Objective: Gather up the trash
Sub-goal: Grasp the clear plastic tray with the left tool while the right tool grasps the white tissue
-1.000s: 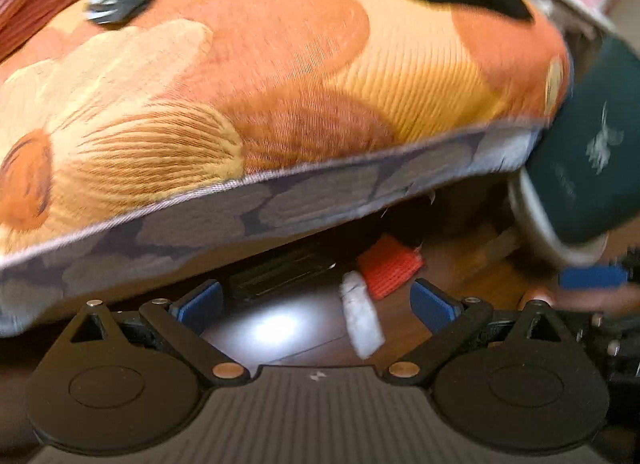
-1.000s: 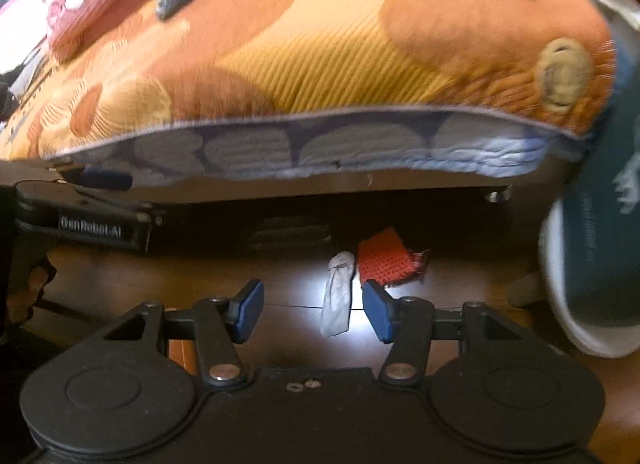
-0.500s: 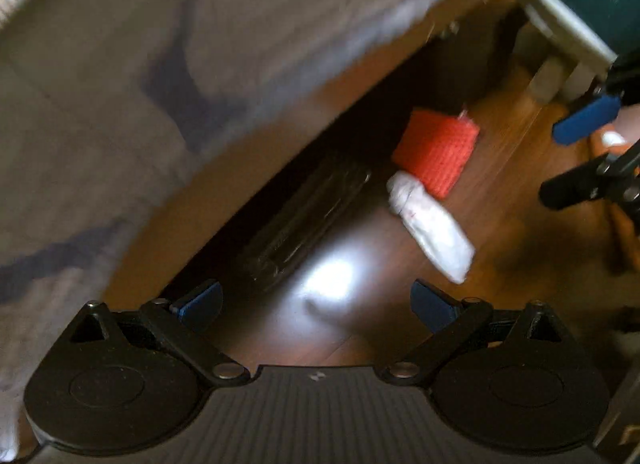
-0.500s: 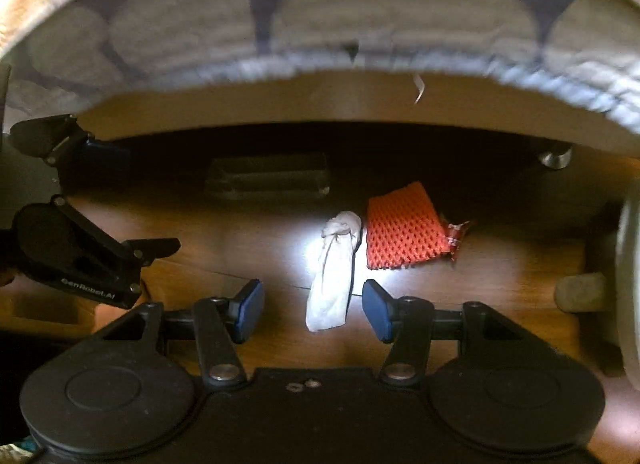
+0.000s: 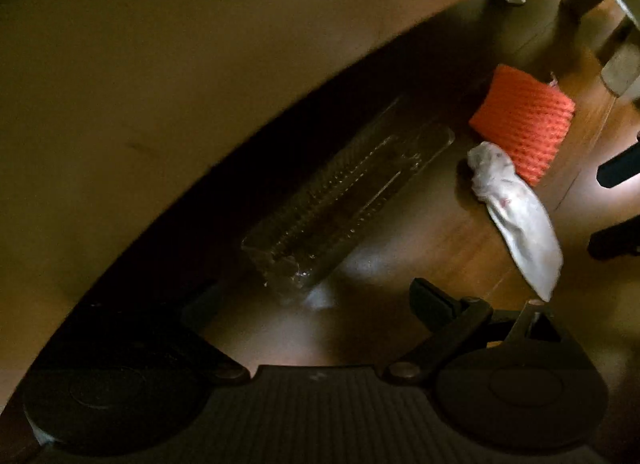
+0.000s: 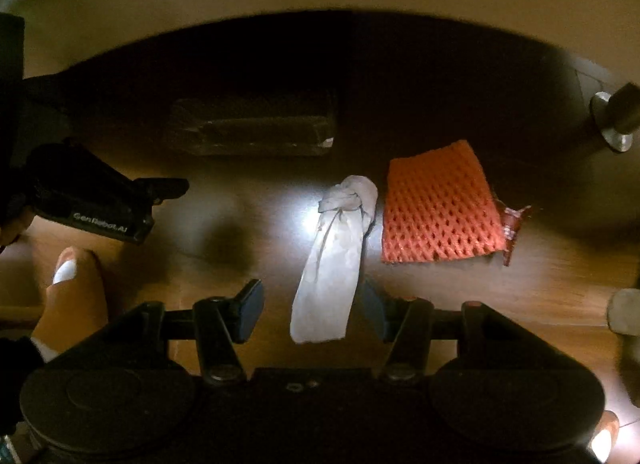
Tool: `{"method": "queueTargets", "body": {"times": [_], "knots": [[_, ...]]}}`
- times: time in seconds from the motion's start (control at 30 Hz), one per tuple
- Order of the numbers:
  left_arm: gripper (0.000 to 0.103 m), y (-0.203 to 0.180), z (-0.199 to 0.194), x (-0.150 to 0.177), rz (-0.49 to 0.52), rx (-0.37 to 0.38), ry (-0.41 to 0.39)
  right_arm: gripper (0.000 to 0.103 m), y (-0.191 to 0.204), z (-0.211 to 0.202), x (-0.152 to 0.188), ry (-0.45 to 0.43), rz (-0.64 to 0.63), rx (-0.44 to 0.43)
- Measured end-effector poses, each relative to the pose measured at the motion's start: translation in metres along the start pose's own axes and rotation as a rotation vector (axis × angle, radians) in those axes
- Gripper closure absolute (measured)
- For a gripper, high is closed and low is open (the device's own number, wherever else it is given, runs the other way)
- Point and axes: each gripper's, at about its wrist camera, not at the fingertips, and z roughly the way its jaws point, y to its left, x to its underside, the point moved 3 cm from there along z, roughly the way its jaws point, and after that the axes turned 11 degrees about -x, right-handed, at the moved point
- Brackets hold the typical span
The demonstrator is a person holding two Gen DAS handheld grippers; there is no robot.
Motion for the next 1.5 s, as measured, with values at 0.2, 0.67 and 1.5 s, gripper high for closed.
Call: {"method": "queueTargets", "body": {"times": [0.2, 0.67, 1.5], "knots": [[0.003, 0.012, 0.013, -0.001, -0.168, 0.068, 0.032, 0.051, -0.006, 0.017, -0.004, -0.008, 0.046, -0.025], [0.003, 0.061, 0.012, 0.017, -0.698, -0.055, 0.143, 0.053, -0.014, 0.037, 0.0, -0.061, 0.109, 0.043], [0.098, 0.058, 0.04, 0.038, -0.685, 0.09, 0.336, 0.1, 0.009, 0.053, -0.005, 0.004, 0.017, 0.131]]}}
